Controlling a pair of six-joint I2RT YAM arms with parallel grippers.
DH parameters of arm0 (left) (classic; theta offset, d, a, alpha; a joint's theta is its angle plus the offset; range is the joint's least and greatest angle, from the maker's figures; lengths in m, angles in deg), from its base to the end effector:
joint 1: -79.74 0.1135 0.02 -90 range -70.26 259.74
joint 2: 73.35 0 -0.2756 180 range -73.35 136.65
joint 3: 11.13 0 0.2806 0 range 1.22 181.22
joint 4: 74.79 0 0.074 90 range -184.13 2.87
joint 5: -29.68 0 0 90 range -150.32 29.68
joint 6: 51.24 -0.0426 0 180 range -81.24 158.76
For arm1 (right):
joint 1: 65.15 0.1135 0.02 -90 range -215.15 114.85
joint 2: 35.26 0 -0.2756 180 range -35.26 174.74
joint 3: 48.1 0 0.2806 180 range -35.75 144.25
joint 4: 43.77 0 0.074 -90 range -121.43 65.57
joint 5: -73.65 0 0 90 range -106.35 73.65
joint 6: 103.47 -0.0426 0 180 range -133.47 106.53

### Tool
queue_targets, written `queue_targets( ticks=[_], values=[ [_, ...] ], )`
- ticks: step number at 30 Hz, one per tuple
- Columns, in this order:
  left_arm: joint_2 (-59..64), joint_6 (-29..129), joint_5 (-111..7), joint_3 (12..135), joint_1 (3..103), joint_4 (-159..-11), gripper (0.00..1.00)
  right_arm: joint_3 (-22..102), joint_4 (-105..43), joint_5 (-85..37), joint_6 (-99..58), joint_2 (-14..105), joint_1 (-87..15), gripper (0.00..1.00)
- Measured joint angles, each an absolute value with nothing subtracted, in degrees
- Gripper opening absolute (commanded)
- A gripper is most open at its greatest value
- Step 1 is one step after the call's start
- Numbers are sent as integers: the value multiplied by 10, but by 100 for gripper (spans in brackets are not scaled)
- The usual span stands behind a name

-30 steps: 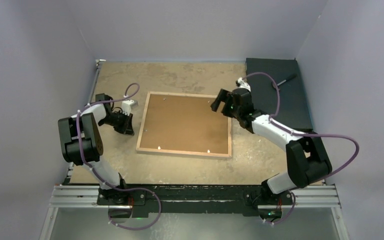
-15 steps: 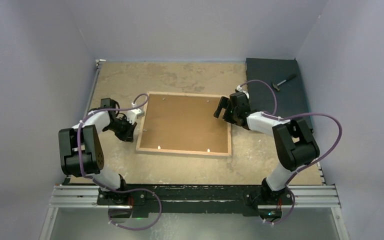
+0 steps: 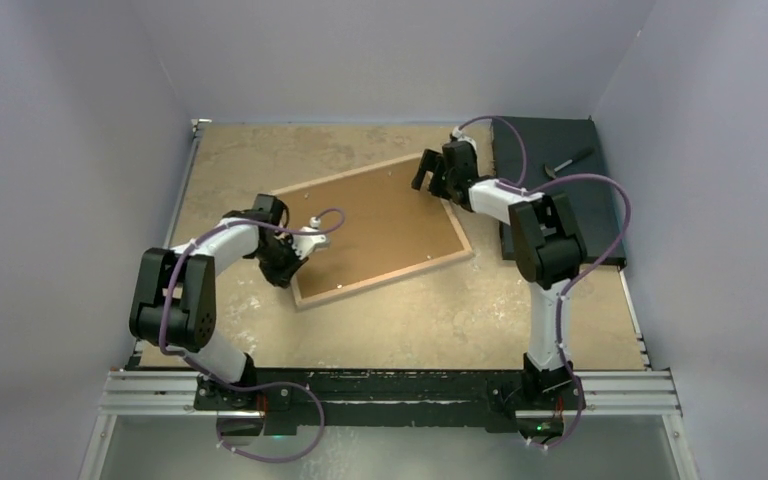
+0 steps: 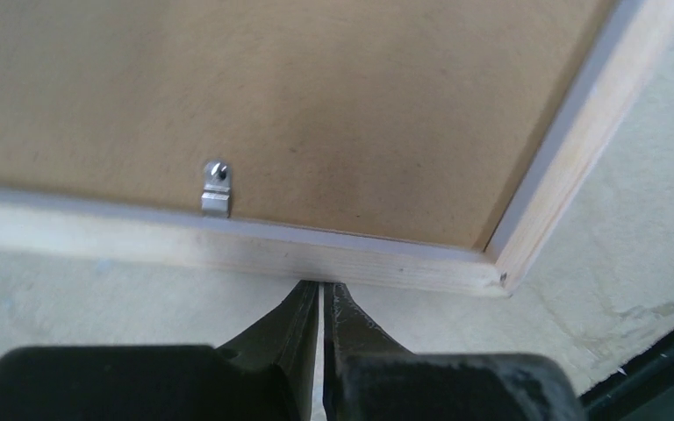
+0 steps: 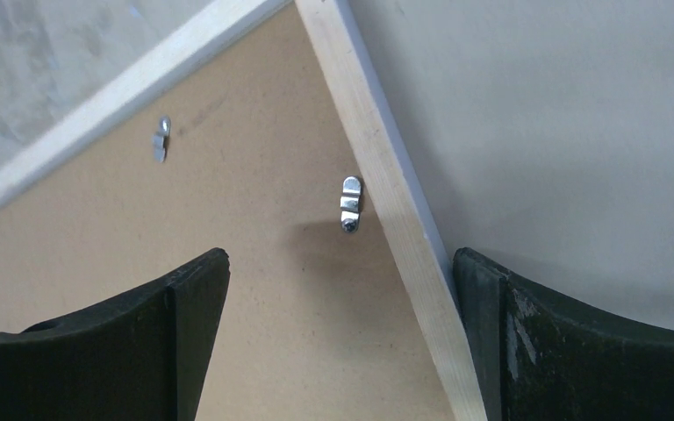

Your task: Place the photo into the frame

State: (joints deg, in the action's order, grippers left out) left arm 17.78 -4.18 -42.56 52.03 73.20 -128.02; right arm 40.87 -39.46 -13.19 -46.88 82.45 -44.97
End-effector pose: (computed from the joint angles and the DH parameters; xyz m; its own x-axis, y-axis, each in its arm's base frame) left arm 0.2874 -0.0460 0.1442 -0.6133 0.7233 -0.3173 0.7822 0.6121 -0.1165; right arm 0.4625 0.1675 0.1590 -0.5931 0.3678 -0.7162 0.0305 0.8992 0.4364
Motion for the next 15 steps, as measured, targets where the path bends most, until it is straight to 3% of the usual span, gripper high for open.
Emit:
queue_targets(
  ticks=[10,15],
  values=[
    [238,-21,-429,569,530,-1393,19,635,-403,-191,-437,984,-444,99],
    [259,-4,-382,583,490,-1446,39,638,-406,-192,-437,985,-429,99]
  ],
)
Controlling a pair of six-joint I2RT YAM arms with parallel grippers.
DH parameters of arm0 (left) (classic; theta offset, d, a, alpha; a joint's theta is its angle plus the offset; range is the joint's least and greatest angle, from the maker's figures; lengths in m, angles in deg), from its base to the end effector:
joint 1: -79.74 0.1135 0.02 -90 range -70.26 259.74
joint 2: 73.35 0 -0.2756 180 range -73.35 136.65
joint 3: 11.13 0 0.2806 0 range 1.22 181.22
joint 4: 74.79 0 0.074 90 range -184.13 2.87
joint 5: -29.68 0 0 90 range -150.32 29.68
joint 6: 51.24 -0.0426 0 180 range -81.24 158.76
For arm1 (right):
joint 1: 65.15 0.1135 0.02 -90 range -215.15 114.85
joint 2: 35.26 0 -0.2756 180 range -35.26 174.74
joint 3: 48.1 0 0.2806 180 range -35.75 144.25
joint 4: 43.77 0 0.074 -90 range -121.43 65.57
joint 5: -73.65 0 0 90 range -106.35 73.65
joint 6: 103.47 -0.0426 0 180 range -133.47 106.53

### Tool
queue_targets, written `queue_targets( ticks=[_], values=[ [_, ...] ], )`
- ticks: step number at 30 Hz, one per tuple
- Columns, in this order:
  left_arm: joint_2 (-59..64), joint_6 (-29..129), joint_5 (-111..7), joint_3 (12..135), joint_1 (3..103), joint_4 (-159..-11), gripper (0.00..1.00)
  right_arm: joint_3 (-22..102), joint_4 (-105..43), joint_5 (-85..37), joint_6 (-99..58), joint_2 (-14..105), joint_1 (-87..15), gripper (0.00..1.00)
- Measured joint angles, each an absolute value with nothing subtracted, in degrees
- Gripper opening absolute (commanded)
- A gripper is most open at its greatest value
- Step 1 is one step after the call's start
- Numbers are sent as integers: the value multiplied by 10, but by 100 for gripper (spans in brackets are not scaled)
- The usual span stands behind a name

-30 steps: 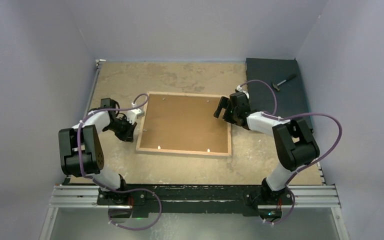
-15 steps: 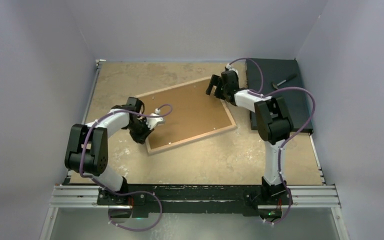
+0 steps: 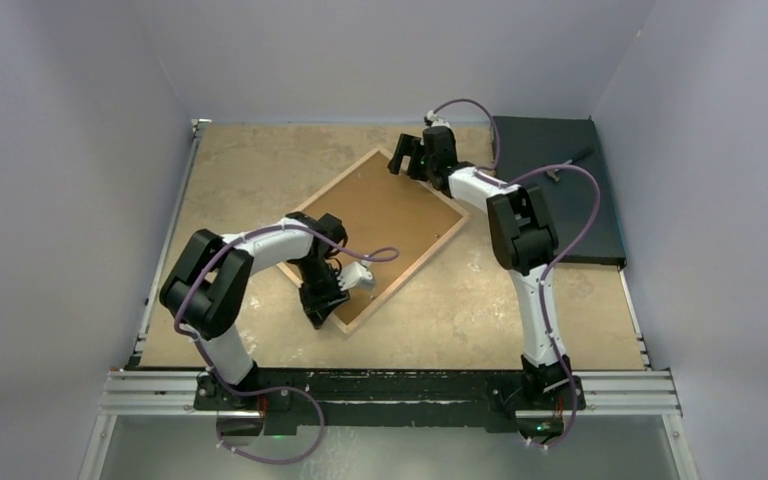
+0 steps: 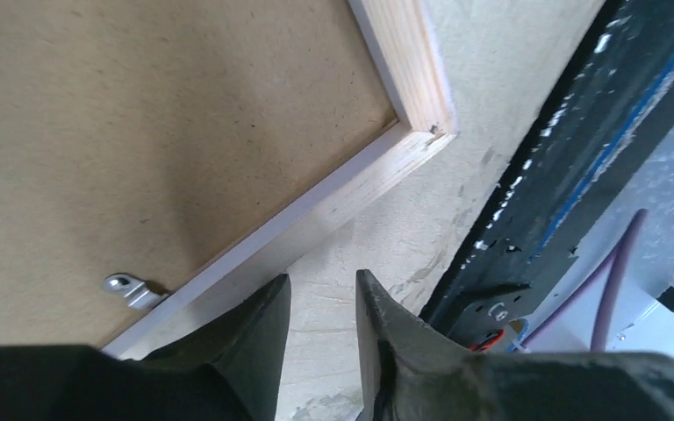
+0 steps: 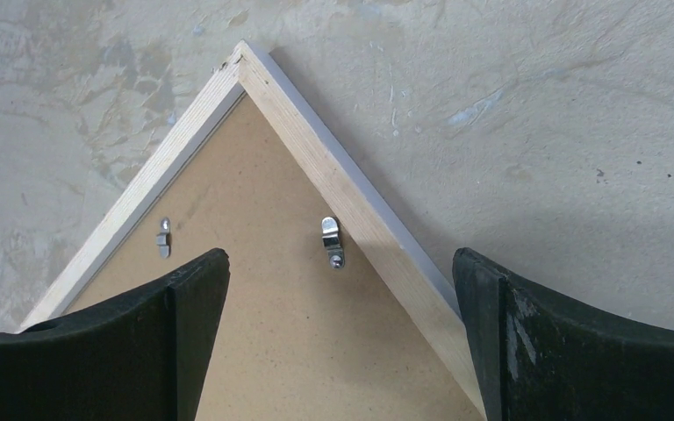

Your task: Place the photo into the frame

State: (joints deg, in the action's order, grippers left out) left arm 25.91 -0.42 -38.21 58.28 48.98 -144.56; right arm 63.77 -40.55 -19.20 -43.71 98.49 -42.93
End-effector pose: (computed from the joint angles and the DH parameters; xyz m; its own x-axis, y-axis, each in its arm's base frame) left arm 0.2399 -0.1615 0.1340 -0.3915 0.9142 -0.1049 0.8606 0.3235 -0.3932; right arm 0.5329 0.2200 0.1586 -0.5505 0.3185 -0.7717 -0.1645 0.8649 0.4743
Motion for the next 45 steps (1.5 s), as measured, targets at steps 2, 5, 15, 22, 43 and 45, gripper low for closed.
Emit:
queue_targets(
  ticks=[2,5,15,22,43,45],
  values=[
    [260,2,-367,597,492,-1460,46,638,-402,-188,-435,982,-428,99],
    [250,3,-332,639,519,-1486,48,636,-384,-181,-435,967,-426,99],
    [260,43,-311,838,826,-1359,43,463,-314,-159,-474,732,-388,99],
    [380,128,-366,875,920,-1241,34,222,-322,-188,-510,579,-396,99],
    [349,93,-360,710,877,-1183,27,128,-386,-303,-565,593,-399,99],
    [336,81,-358,692,868,-1179,27,153,-376,-293,-559,607,-402,99]
  ],
)
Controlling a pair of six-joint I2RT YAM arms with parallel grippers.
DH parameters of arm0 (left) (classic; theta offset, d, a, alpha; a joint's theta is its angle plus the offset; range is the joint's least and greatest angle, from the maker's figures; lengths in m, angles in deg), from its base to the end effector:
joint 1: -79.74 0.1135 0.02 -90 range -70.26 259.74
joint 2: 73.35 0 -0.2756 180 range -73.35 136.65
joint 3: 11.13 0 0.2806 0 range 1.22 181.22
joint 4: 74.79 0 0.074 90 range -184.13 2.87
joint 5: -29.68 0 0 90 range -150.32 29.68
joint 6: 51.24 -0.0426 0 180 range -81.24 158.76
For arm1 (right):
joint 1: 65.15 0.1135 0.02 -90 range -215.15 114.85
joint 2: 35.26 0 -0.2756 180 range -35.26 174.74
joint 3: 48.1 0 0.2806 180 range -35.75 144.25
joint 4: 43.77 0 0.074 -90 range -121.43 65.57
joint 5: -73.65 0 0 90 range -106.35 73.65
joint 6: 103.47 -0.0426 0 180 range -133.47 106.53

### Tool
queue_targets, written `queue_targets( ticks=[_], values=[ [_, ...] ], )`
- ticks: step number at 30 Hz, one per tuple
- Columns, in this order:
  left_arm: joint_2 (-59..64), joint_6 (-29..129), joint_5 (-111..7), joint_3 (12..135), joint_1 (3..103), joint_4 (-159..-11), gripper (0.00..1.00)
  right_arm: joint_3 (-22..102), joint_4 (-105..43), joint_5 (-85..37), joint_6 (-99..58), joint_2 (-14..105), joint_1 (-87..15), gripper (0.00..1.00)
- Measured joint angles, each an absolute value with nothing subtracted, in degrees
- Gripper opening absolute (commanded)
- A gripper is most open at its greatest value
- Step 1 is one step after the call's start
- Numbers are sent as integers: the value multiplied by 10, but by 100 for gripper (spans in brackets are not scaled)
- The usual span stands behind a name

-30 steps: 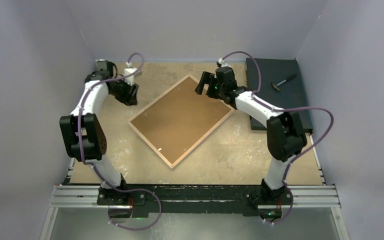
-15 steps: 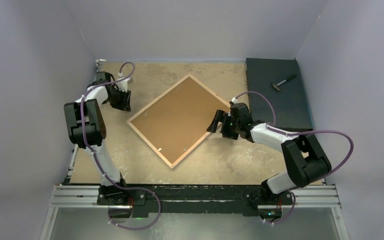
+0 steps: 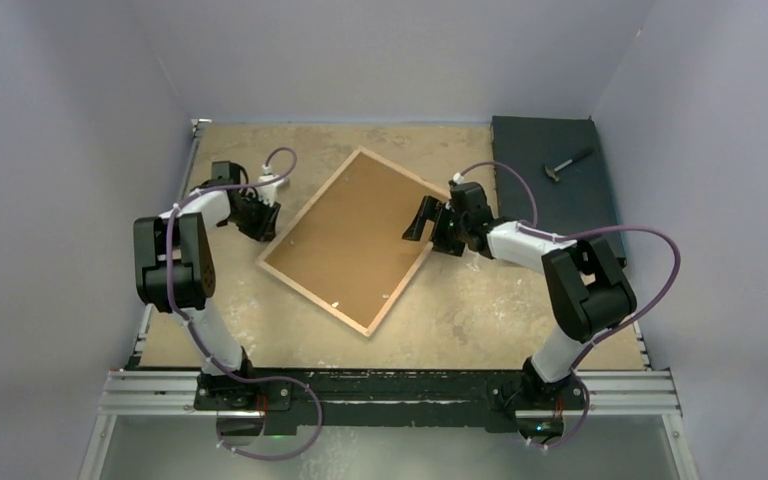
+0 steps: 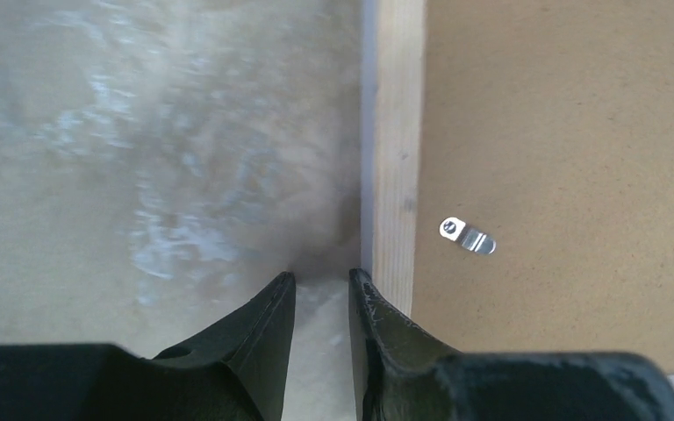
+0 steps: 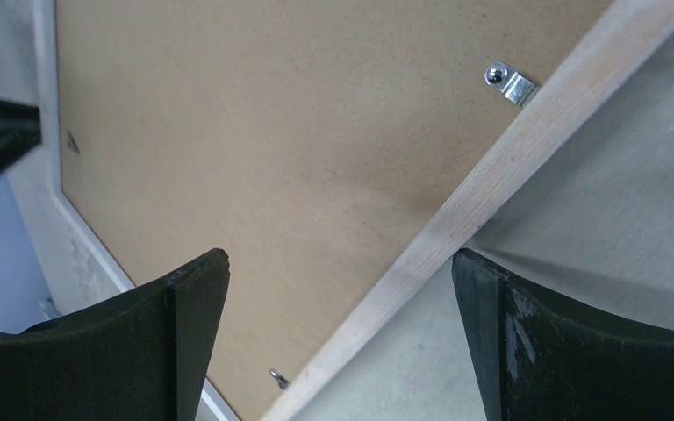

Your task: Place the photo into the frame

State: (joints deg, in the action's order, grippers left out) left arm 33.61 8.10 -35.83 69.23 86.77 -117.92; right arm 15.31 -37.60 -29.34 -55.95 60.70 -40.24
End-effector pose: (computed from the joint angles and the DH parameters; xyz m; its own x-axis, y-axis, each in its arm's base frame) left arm 0.3896 0.0302 0.1457 -0.7850 0.3708 -0.4963 0.5016 0.8506 -0.1578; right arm 0.3363 0.1667 0.1644 -0.8030 0.3526 -0.4805 -0.0369 0.7752 0.6306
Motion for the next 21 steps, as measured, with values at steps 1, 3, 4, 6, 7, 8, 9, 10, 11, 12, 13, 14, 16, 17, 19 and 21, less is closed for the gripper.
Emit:
queue_targets(
  ticks=[1,3,4,6,7,8,9,10,11,12,13,14,16,17,19,21],
  values=[
    [327,76,-358,681,862,-1180,27,165,-371,-289,-557,612,-405,99],
    [309,68,-357,658,848,-1182,27,187,-362,-274,-548,620,-411,99],
    [292,63,-356,638,839,-1188,27,196,-357,-265,-544,623,-414,99],
    [279,60,-352,623,823,-1195,27,204,-351,-248,-539,625,-419,99],
    [268,59,-347,610,816,-1201,27,205,-349,-239,-535,625,-422,99],
    [260,59,-342,601,810,-1209,27,205,-345,-231,-534,625,-424,99],
    [254,59,-337,594,806,-1217,28,205,-340,-224,-533,625,-427,99],
    [252,59,-334,591,803,-1226,28,205,-337,-216,-533,624,-428,99],
    [251,59,-331,590,802,-1234,29,205,-332,-209,-532,622,-429,99],
    [250,59,-330,590,803,-1238,31,205,-327,-198,-530,617,-430,99],
    [250,59,-329,591,807,-1242,32,205,-322,-190,-528,610,-429,99],
    [250,59,-327,592,814,-1249,34,205,-316,-177,-523,597,-429,99],
    [251,59,-326,601,841,-1269,38,205,-311,-162,-517,561,-428,99],
    [252,59,-324,611,859,-1283,39,205,-313,-157,-515,541,-425,99],
    [253,56,-313,638,892,-1302,43,206,-321,-152,-511,508,-411,97],
    [253,53,-293,658,910,-1312,45,210,-338,-151,-508,496,-379,94]
  ],
)
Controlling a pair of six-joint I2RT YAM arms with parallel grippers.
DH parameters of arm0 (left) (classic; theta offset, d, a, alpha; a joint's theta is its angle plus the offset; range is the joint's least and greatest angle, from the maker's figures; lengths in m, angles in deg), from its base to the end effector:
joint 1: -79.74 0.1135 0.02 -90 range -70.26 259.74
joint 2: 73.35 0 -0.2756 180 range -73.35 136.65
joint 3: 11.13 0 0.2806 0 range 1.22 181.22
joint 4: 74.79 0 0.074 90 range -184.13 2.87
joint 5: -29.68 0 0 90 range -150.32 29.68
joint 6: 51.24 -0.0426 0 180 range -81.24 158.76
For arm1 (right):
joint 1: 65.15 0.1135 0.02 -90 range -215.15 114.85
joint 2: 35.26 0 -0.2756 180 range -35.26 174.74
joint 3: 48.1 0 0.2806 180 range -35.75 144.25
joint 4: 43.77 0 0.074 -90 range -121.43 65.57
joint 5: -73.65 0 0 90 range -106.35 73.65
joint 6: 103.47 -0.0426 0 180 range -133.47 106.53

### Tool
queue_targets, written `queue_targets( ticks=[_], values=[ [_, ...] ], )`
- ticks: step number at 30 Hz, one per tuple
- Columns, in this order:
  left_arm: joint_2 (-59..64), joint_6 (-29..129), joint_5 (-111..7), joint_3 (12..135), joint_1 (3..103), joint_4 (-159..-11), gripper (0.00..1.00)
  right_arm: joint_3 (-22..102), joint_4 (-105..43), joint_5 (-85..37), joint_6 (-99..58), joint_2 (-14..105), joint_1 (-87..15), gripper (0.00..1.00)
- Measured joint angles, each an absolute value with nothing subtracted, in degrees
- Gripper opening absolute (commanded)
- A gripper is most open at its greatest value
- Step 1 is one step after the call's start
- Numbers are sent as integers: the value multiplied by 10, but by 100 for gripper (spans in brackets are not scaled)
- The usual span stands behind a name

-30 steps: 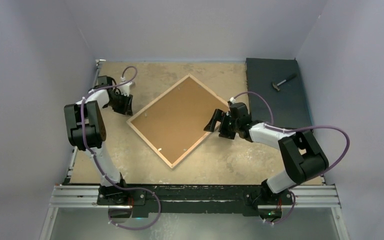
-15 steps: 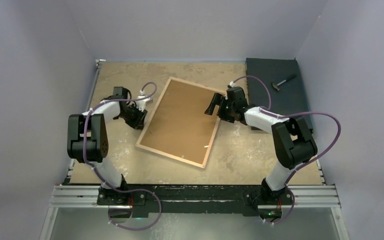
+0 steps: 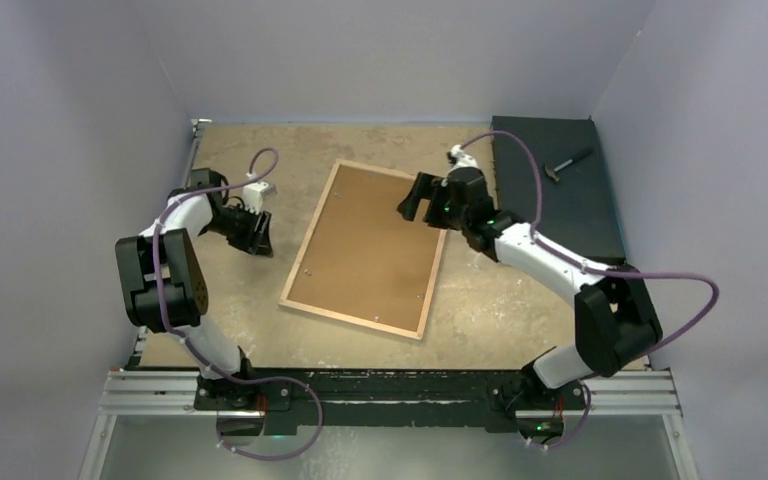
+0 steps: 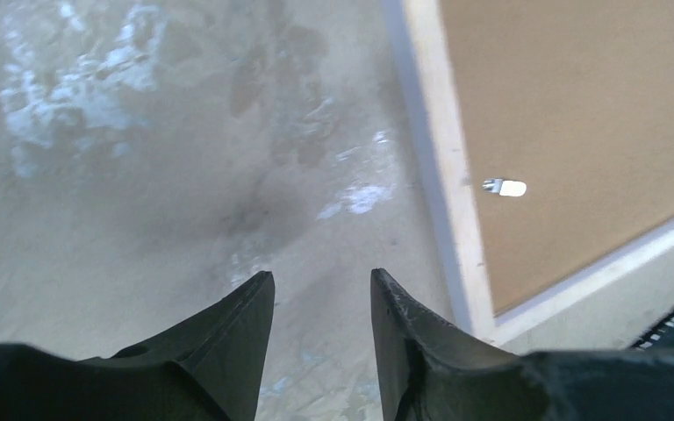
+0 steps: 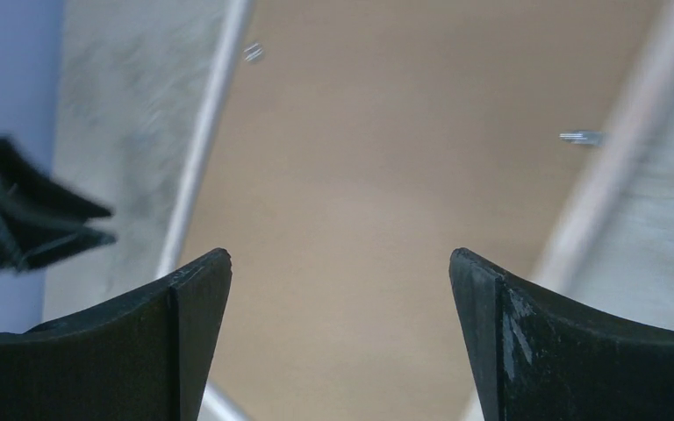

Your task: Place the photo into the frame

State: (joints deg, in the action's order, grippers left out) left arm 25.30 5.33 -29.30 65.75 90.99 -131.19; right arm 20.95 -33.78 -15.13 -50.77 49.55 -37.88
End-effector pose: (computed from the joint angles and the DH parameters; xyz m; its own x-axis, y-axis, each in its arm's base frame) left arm 0.3424 0.0457 0.1737 -0.8362 0.3151 -0.4490 0.4758 0.8239 -0.3080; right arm 0.3294 0.1688 0.2611 -0.5744 0.3855 -0.7221 -0.1168 0.8345 0.5385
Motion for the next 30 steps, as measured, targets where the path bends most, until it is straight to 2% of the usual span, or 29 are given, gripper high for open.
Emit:
queue_targets(
  ticks=[3,7,15,22,30],
  values=[
    [253,46,-247,663,911,-1335,49,217,-378,-177,-503,514,-318,89],
    [262,30,-205,659,903,-1366,48,217,-434,-234,-494,569,-251,88],
    [296,7,-185,637,899,-1381,39,251,-493,-300,-498,663,-197,85],
    [308,1,-185,629,873,-1372,25,281,-550,-326,-513,729,-170,84],
    [317,1,-169,628,872,-1374,19,311,-585,-342,-525,792,-146,84]
  ],
)
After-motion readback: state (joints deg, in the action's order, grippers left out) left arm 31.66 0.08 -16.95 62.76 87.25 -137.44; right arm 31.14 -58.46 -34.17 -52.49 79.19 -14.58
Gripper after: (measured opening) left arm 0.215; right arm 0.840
